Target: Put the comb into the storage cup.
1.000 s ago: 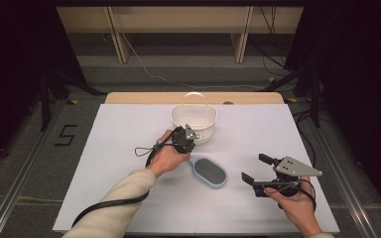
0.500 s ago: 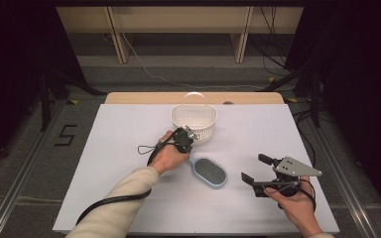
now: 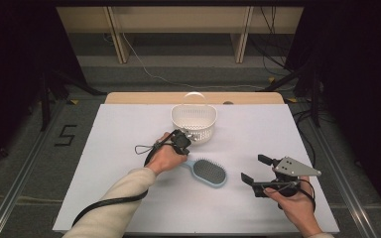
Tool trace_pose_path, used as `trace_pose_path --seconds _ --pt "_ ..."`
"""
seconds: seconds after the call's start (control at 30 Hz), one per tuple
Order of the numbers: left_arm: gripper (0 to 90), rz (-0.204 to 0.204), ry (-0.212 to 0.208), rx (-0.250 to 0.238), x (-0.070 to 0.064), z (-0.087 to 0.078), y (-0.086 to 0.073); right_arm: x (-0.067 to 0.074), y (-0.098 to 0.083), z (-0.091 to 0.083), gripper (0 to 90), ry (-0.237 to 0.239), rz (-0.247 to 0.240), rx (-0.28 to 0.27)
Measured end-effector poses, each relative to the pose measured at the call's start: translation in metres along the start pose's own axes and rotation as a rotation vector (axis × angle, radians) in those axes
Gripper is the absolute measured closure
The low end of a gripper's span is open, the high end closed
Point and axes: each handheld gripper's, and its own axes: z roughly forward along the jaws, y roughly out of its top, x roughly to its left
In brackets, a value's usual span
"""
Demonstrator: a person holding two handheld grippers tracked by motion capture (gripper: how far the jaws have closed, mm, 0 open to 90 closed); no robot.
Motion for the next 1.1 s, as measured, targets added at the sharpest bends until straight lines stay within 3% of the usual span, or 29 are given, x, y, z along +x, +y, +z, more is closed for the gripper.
trace_pose_path --seconds 0.33,0.63,1.1 --pt "89.7 0.01 -0.045 0.038 -0.006 -0.011 -0.018 0.0 0.0 0.0 12.1 -0.001 0.001 0.007" --pt "89.6 0.0 -0.093 0.043 -0.015 -0.021 -0.034 0.0 -0.001 0.001 12.2 -0.001 0.001 0.008" --pt "89.6 0.054 -0.091 0.063 -0.033 -0.031 -0.046 0.0 -0.001 0.001 12.6 0.0 0.0 0.01"
